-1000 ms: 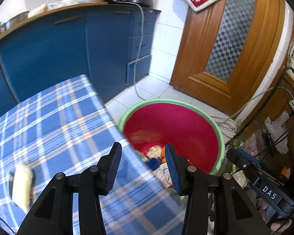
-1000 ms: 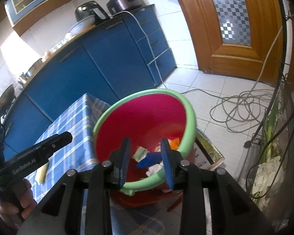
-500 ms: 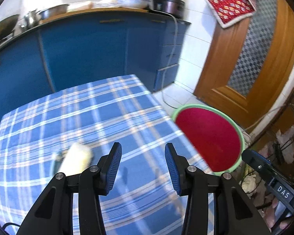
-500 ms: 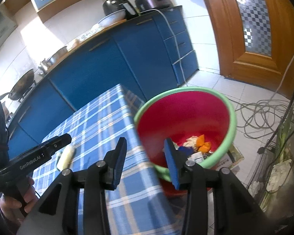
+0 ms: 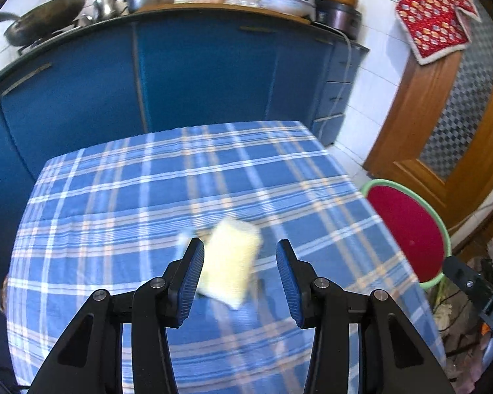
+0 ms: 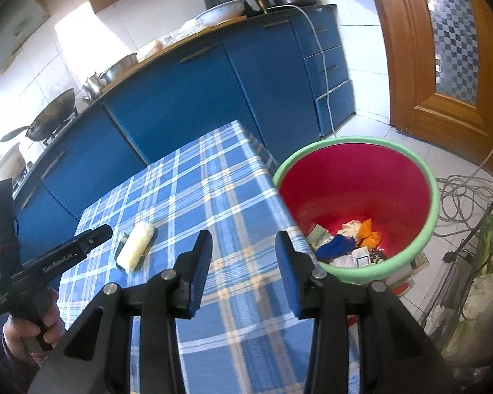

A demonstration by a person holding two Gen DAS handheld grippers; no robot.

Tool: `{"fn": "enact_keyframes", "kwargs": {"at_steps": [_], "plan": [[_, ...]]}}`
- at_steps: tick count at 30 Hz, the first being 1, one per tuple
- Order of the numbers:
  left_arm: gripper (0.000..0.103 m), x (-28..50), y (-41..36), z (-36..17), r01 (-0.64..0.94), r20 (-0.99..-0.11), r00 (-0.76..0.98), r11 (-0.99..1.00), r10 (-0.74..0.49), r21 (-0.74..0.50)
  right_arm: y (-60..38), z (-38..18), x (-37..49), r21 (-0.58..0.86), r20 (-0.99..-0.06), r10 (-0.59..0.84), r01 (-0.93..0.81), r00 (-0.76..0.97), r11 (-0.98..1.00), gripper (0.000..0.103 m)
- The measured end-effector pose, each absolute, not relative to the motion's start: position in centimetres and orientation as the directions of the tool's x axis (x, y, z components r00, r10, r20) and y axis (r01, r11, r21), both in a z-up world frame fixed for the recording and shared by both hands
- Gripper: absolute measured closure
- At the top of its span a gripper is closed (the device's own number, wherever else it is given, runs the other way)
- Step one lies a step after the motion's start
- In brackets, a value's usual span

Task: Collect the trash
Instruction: 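Move both tools back over the sponge and plastic tube, then grasp clear plastic tube with left tool while right tool grasps yellow sponge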

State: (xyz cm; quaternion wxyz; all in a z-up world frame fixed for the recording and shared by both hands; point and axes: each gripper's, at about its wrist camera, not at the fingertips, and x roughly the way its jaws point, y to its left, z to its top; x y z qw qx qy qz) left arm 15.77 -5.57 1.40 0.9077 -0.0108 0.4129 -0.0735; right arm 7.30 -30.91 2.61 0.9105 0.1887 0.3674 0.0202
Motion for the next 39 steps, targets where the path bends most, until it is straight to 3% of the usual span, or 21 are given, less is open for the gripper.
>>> {"fn": "enact_keyframes", "kwargs": {"at_steps": [20, 32, 34, 39], "plan": [[0.056, 18.8, -1.2, -3.1, 0.059, -0.802, 0.585, 0.993, -0.120, -0.106, -26.3, 1.4, 9.6, 0.303, -0.714, 0.188, 0.055, 0.675, 0.952, 0.060], [0.081, 19.9, -0.9, -4.9, 0.052, -0.823, 0.550, 0.990, -0.141, -0.134, -25.1, 1.0, 10.2, 0.287, -0.726, 0.195, 0.033, 0.659, 0.957, 0.060], [0.090, 19.8, -1.0, -5.1, 0.054, -0.823, 0.551, 0.990, -0.141, -0.133, -24.7, 0.9, 10.4, 0.286, -0.728, 0.199, 0.027, 0.656, 0.958, 0.060], [0.090, 19.4, -0.9, -4.7, 0.056, -0.810, 0.567, 0.987, -0.153, -0.147, -23.8, 0.7, 11.0, 0.288, -0.732, 0.215, 0.008, 0.646, 0.958, 0.060]]}}
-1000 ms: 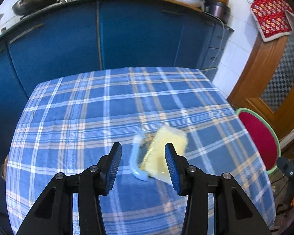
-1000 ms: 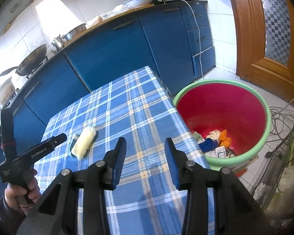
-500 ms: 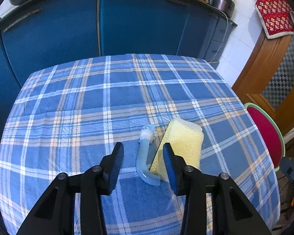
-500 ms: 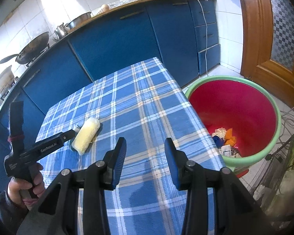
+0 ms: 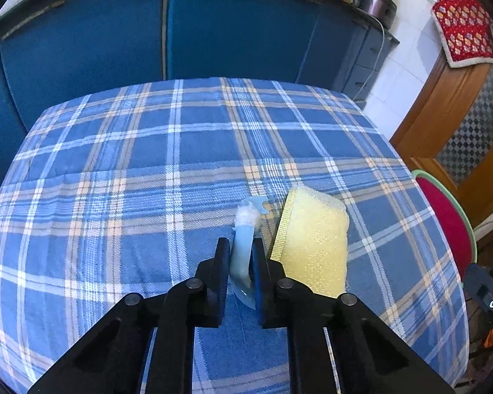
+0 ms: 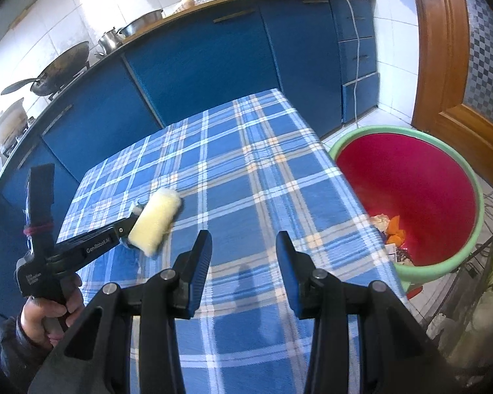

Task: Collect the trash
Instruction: 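Grasp clear plastic tube with left tool while right tool grasps yellow sponge, then carry plastic tube with left tool while right tool carries sponge to bucket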

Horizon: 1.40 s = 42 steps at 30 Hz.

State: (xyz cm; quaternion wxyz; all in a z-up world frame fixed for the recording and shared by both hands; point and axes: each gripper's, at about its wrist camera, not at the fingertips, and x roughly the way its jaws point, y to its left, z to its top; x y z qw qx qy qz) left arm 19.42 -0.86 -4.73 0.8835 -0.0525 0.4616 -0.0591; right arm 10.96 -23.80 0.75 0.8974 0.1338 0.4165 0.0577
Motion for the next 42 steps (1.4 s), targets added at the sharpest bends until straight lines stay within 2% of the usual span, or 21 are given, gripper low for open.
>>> {"fn": "enact_keyframes", "kwargs": {"at_steps": [9, 13, 18, 31, 42], "plan": [[0.090, 17.8, 1.3, -2.7, 0.020, -0.774, 0.620, 0.988, -0.130, -0.150, -20.5, 0.5, 12.7, 0.297, -0.740, 0.272, -0.064, 0.615, 0.953, 0.060], [0.090, 17.0, 2.7, -2.3, -0.006, -0.767, 0.631, 0.988, -0.116, -0.154, -18.5, -0.1, 13.8, 0.313, -0.751, 0.306, -0.092, 0.586, 0.945, 0.056], [0.090, 16.3, 4.4, -2.1, -0.037, -0.761, 0.642, 0.987, -0.094, -0.153, -15.9, -1.0, 15.3, 0.336, -0.763, 0.344, -0.119, 0.548, 0.934, 0.056], [0.090, 15.5, 6.0, -2.3, -0.057, -0.753, 0.652, 0.983, -0.095, -0.173, -11.7, -3.3, 17.8, 0.296, -0.806, 0.327, -0.143, 0.493, 0.945, 0.056], [0.090, 15.1, 5.2, -2.1, -0.045, -0.753, 0.650, 0.985, -0.100, -0.169, -11.1, -2.6, 17.1, 0.280, -0.779, 0.342, -0.198, 0.525, 0.940, 0.083]]}}
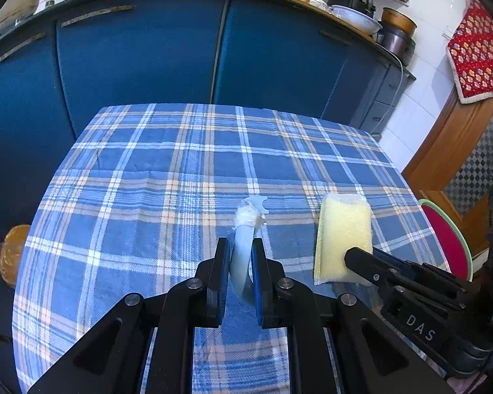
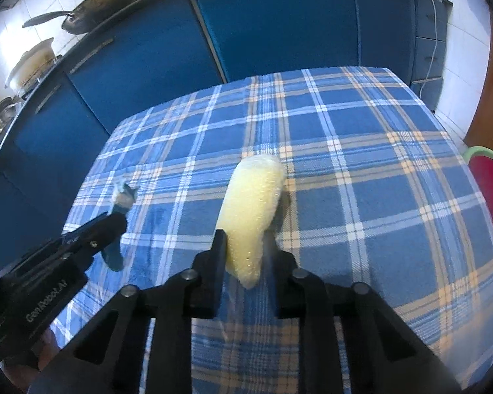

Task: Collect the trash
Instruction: 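Carry plastic tube with left tool while right tool carries sponge to bucket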

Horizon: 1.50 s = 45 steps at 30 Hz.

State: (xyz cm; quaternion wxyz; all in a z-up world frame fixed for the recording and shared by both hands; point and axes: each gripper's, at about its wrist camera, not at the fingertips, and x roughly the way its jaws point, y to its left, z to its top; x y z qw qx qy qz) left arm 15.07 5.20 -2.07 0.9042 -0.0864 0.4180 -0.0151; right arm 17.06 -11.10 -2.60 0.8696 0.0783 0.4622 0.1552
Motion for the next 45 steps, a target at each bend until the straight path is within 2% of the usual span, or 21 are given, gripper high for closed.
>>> {"fn": "enact_keyframes", "kwargs": {"at_steps": [18, 33, 45], "plan": [[0.090, 14.0, -0.6, 0.1, 0.081, -0.736, 0.654, 0.984, -0.174, -0.160, -18.3, 1.8, 12.8, 0.331, -0.700, 0.340, -0.135, 0.628, 0.934, 0.084], [0.090, 13.9, -9.7, 2.3, 0.266, -0.722, 0.629, 0.953, -0.286, -0.146, -27.9, 4.1, 9.2, 0.326, -0.655, 0.217, 0.012, 0.724, 0.945, 0.084], [0.090, 14.5, -17.5, 2.6, 0.386, -0.726, 0.587, 0.912, -0.360, -0.139, -35.7, 3.2, 7.7, 0.339, -0.662, 0.111, 0.164, 0.741, 0.926, 0.083]]}}
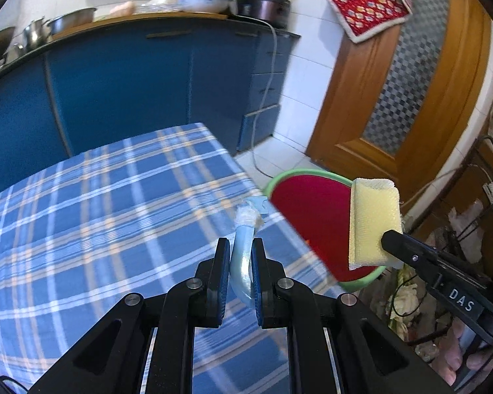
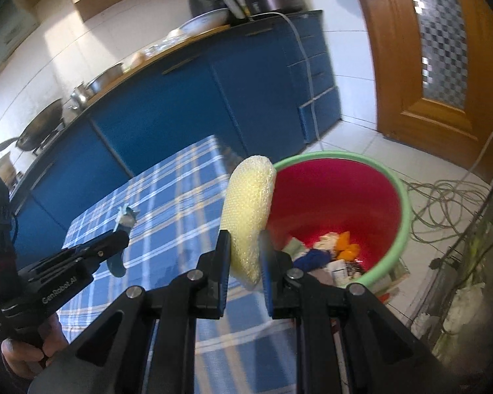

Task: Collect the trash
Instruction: 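Carry plastic tube with left tool while right tool carries sponge to bucket, then open left tool dropping tube into bucket while right tool releases sponge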

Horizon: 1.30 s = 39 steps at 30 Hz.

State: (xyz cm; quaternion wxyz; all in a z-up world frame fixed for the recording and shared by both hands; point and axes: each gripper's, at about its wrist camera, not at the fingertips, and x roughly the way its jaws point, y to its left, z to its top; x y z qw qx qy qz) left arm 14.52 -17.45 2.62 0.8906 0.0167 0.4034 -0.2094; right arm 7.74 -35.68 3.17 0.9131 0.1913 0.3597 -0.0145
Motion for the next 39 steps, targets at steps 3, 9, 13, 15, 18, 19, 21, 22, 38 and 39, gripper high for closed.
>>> {"fn": "enact_keyframes", "kwargs": {"at_steps": [3, 9, 13, 15, 18, 19, 21, 22, 38, 39], "plan": [[0.090, 14.6, -19.2, 2.3, 0.411, -0.732, 0.572, 0.901, -0.371, -0.136, -37.2, 2.4, 7.8, 0.337, -0.673, 0.088, 0.199, 0.734, 0.920, 0.083], [0.090, 14.8, -21.7, 1.6, 0.450, -0.741, 0.549, 0.884, -0.387, -0.128, -39.8, 0.6, 8.2, 0.344, -0.703, 0.064, 0.260, 0.708, 0.902, 0.082], [0.090, 15.1, -23.3, 1.2, 0.471, -0.749, 0.535, 0.874, -0.391, -0.120, -41.3, -0.4, 8.8, 0.335, -0.726, 0.052, 0.287, 0.685, 0.897, 0.077], [0.090, 15.2, -23.8, 1.0, 0.480, -0.749, 0.530, 0.869, -0.397, -0.120, -42.0, -0.6, 8.9, 0.336, -0.731, 0.045, 0.302, 0.681, 0.892, 0.077], [0.090, 15.3, -24.7, 0.8, 0.499, -0.749, 0.522, 0.858, -0.409, -0.121, -42.8, -0.4, 8.6, 0.344, -0.726, 0.037, 0.317, 0.686, 0.884, 0.077], [0.090, 15.4, -24.9, 0.7, 0.503, -0.750, 0.519, 0.856, -0.411, -0.120, -43.0, -0.4, 8.5, 0.349, -0.722, 0.037, 0.318, 0.691, 0.882, 0.075], [0.090, 15.5, -25.6, 0.4, 0.514, -0.753, 0.511, 0.849, -0.415, -0.120, -43.6, -0.3, 8.1, 0.357, -0.717, 0.033, 0.325, 0.697, 0.876, 0.073], [0.090, 15.6, -25.9, 0.3, 0.519, -0.754, 0.506, 0.846, -0.418, -0.121, -43.8, -0.2, 8.0, 0.360, -0.714, 0.031, 0.328, 0.700, 0.873, 0.073], [0.055, 16.7, -28.7, -1.6, 0.547, -0.770, 0.478, 0.829, -0.422, -0.115, -44.4, 0.1, 6.7, 0.373, -0.704, 0.019, 0.347, 0.710, 0.860, 0.073], [0.055, 16.5, -28.4, -1.4, 0.543, -0.770, 0.485, 0.833, -0.415, -0.107, -44.3, 0.2, 6.5, 0.373, -0.703, 0.018, 0.346, 0.711, 0.861, 0.073]]}}
